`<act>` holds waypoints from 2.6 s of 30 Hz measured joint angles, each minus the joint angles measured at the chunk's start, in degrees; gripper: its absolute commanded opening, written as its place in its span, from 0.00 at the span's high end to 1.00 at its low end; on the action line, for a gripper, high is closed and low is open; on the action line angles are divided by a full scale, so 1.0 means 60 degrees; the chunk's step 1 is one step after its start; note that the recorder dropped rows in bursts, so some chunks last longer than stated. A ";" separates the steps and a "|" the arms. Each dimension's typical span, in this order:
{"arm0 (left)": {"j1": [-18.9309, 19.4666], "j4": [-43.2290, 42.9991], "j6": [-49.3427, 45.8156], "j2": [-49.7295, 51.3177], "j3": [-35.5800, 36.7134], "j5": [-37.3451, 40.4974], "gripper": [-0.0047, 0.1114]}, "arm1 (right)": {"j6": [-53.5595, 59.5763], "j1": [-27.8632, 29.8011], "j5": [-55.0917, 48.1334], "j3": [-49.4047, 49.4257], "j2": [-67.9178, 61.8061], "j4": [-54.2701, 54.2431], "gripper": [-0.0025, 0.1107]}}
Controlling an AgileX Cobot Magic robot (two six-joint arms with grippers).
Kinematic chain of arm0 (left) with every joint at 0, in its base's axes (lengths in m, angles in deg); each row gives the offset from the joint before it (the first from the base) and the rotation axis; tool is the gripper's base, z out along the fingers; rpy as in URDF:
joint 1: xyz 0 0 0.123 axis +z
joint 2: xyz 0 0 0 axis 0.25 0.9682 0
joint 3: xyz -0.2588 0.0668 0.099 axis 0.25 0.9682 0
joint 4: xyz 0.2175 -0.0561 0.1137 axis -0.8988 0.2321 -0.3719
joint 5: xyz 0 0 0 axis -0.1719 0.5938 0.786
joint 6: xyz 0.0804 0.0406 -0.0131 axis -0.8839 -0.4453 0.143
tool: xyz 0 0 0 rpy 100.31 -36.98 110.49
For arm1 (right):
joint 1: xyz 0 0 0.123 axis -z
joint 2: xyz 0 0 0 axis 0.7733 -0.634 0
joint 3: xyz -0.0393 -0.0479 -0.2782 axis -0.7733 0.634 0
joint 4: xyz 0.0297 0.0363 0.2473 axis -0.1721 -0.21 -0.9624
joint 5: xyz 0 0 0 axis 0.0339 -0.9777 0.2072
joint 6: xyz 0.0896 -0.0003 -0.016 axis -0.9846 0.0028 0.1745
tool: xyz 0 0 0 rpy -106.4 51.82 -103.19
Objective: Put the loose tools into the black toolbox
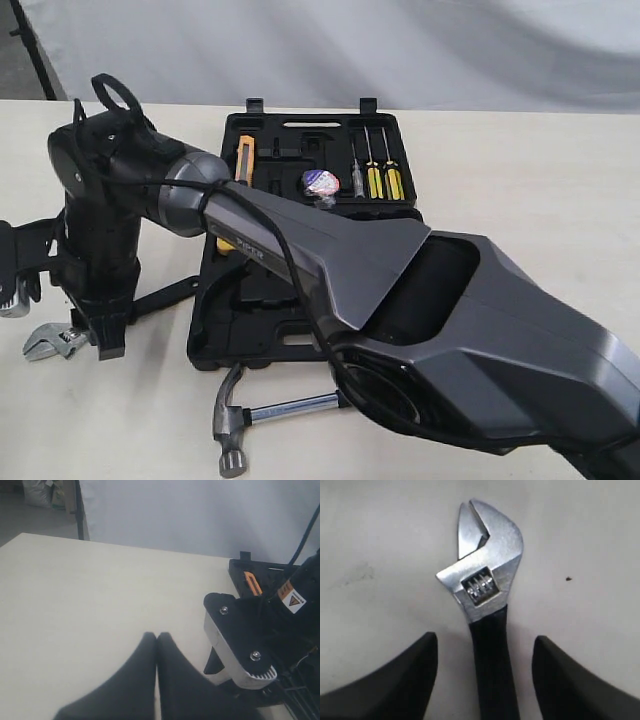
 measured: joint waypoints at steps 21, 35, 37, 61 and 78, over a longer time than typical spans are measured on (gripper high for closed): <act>0.0000 0.0000 0.0000 0.0000 0.0000 0.0000 0.95 | -0.0314 0.0000 0.0226 -0.0208 -0.0509 -0.0177 0.98; 0.0000 0.0000 0.0000 0.0000 0.0000 0.0000 0.95 | -0.0590 0.0000 0.0047 0.0042 0.0516 -0.0135 0.98; 0.0000 0.0000 0.0000 0.0000 0.0000 0.0000 0.95 | -0.0587 0.0000 0.0047 0.0042 0.0712 -0.0229 0.98; 0.0000 0.0000 0.0000 0.0000 0.0000 0.0000 0.95 | -0.1834 0.2416 -0.0013 0.3509 0.3499 -0.1223 0.98; 0.0000 0.0000 0.0000 0.0000 0.0000 0.0000 0.95 | -0.1859 0.1418 0.3760 0.4839 0.3165 -0.2141 0.44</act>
